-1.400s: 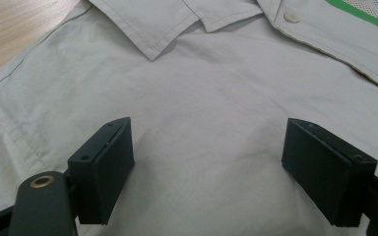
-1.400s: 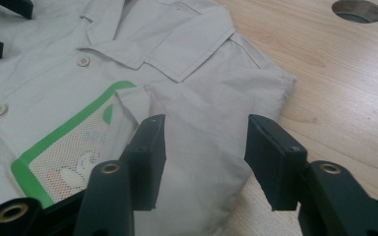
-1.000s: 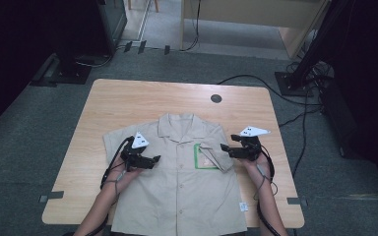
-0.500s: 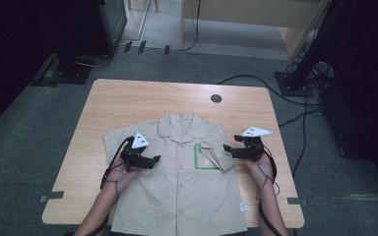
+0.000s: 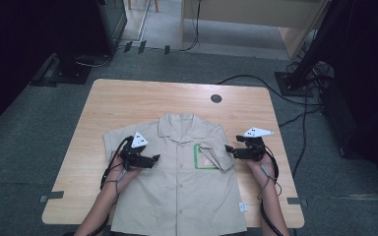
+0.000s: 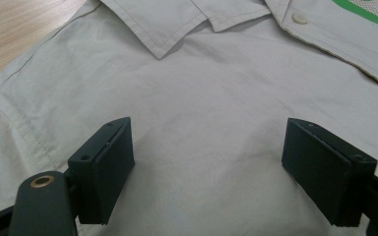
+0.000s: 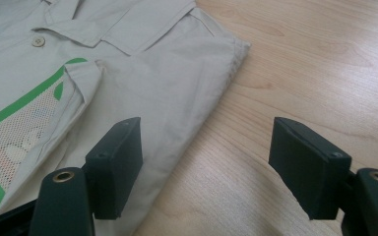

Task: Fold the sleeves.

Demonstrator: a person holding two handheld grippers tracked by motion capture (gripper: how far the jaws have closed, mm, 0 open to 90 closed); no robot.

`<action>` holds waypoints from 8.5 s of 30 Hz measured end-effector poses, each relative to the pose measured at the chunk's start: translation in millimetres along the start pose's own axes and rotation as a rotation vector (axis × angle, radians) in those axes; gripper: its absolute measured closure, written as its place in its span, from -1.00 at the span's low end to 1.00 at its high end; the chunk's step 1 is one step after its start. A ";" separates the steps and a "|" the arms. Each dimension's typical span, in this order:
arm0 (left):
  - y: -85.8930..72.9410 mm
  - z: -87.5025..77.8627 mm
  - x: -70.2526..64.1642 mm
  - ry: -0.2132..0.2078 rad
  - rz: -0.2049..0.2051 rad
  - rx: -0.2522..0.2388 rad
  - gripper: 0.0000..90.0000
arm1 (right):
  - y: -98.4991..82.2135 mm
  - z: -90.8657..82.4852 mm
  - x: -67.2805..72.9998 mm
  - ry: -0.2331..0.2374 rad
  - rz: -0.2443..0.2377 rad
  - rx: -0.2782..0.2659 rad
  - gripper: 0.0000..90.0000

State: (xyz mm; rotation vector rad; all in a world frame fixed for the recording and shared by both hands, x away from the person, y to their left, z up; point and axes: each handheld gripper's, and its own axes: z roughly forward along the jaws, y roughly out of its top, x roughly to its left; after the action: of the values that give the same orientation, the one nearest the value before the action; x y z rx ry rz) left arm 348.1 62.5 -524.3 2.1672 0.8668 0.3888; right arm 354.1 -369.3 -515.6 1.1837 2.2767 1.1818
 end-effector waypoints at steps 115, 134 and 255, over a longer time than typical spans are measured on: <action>4.1 -30.2 50.3 0.022 -0.014 -0.052 -0.56 | -7.6 7.1 -4.3 -0.152 0.032 0.068 -0.59; -1.7 -34.5 60.4 0.037 -0.019 -0.032 -0.56 | -7.6 7.1 -4.1 -0.153 0.032 0.068 -0.59; -33.3 -38.5 125.2 0.094 -0.092 -0.009 -0.48 | -8.2 6.6 -1.9 -0.163 0.043 0.068 -0.60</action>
State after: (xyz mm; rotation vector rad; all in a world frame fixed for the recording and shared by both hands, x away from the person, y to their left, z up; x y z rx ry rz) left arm 403.6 185.7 -523.1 2.1057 1.0112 0.4511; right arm 354.8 -369.9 -526.3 1.3095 2.1957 0.9898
